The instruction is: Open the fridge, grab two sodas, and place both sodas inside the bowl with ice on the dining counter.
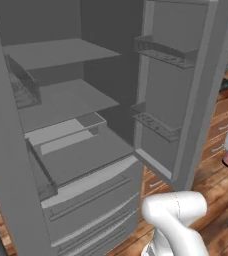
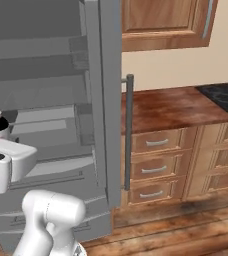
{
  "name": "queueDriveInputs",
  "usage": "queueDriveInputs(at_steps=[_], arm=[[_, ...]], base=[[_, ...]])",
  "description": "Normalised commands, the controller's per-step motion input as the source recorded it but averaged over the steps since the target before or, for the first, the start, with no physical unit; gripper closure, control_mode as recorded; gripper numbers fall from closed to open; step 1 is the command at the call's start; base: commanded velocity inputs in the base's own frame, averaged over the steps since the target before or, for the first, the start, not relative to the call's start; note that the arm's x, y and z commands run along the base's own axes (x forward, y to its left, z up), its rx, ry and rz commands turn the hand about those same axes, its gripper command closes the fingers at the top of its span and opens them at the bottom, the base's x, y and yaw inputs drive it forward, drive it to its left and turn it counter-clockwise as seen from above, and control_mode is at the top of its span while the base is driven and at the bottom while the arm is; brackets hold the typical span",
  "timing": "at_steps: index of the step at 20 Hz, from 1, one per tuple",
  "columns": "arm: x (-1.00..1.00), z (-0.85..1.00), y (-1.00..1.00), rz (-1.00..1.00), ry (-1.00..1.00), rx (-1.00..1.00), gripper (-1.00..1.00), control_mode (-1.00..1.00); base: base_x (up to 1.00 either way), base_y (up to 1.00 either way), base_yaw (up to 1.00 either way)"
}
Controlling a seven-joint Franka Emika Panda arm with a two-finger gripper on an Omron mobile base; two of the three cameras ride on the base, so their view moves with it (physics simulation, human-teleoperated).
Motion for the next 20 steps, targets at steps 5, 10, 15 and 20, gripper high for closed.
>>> queueDriveInputs(at_steps=[5,10,15,20], arm=[[0.0,0.0,0.0,0.0,0.0,0.0,1.0,1.0],[0.0,0.0,0.0,0.0,0.0,0.0,1.0,1.0],[0.0,0.0,0.0,0.0,0.0,0.0,1.0,1.0],[0.0,0.0,0.0,0.0,0.0,0.0,1.0,1.0]], base=[[0.04,0.89,-0.2],[-0.31,0.19,-0.23],[-0.77,-0.14,-0.44],[-0.82,-0.06,-0.47]])
